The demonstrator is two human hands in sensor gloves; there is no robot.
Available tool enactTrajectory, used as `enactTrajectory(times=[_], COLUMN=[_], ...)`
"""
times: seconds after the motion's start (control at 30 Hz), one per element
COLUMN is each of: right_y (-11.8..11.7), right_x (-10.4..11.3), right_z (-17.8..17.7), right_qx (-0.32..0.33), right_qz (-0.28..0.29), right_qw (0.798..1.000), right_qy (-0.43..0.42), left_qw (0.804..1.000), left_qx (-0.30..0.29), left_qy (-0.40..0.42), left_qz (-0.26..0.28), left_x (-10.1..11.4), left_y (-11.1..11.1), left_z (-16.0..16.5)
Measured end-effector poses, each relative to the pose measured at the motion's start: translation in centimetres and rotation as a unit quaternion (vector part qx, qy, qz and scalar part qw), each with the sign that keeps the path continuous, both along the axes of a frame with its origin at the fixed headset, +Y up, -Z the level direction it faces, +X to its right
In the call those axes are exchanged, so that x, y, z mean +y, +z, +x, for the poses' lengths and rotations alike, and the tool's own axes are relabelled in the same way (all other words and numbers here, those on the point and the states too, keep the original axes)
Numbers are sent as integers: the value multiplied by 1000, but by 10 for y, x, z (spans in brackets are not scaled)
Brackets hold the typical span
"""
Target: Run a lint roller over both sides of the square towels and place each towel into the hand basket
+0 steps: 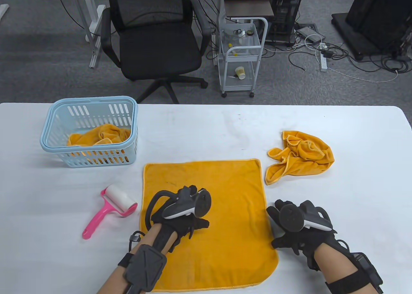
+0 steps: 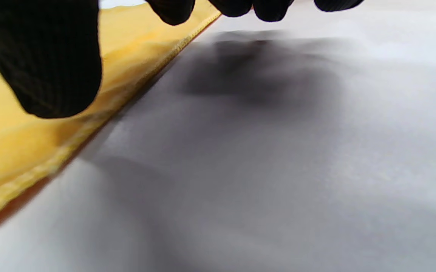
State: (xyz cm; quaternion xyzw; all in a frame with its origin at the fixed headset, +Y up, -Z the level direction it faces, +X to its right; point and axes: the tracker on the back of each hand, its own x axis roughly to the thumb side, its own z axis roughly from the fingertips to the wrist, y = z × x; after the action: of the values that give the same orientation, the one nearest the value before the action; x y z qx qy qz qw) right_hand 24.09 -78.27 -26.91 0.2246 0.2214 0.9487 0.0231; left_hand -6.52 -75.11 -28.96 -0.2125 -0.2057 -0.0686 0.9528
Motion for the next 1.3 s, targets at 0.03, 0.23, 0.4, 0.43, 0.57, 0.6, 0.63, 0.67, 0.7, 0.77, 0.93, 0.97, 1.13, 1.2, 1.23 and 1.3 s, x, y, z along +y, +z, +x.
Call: enactTrajectory(times=[0.03,0.23,0.4,0.43,0.57,0.6,0.63,0.67,0.7,0.77,0.93,0.97,1.13,1.2,1.23,1.3], right_y=[0,0,-1,-1,0,0,0,0,0,-1,-4,-4,-3,-3,-3,-3], right_x=[0,0,0,0,2,3,3,4,4,4,1,1,2,2,3,4], right_z=[0,2,1,1,2,2,3,4,4,6,8,8,8,9,9,9], right_qx=[0,1,4,5,5,5,4,3,2,-2,-8,-9,-10,-10,-12,-13], right_qz=[-1,-3,-8,-7,-1,0,0,1,1,0,-4,-5,-1,2,4,6], right_qw=[1000,1000,1000,1000,1000,1000,1000,1000,1000,1000,1000,1000,1000,1000,1000,1000], right_qy=[0,-4,-5,-5,-11,-15,-18,-21,-22,-24,-25,-25,-25,-25,-26,-27], left_qw=[1000,996,1000,1000,998,995,993,990,987,977,933,920,868,845,829,810], left_qx=[-6,-19,-25,-15,11,24,34,44,51,75,144,164,249,284,307,331], left_qy=[-6,-60,-9,12,63,93,116,136,149,192,287,302,298,259,249,224], left_qz=[-18,-68,1,11,-10,-12,-2,10,21,61,162,187,310,372,395,428], left_x=[-10,-43,-36,-37,-29,-18,-5,11,24,67,157,172,228,240,243,241], left_y=[0,4,1,0,-12,-16,-21,-26,-30,-40,-59,-62,-75,-83,-88,-99], left_z=[5,13,13,11,-4,-13,-20,-29,-36,-59,-120,-133,-193,-213,-223,-235])
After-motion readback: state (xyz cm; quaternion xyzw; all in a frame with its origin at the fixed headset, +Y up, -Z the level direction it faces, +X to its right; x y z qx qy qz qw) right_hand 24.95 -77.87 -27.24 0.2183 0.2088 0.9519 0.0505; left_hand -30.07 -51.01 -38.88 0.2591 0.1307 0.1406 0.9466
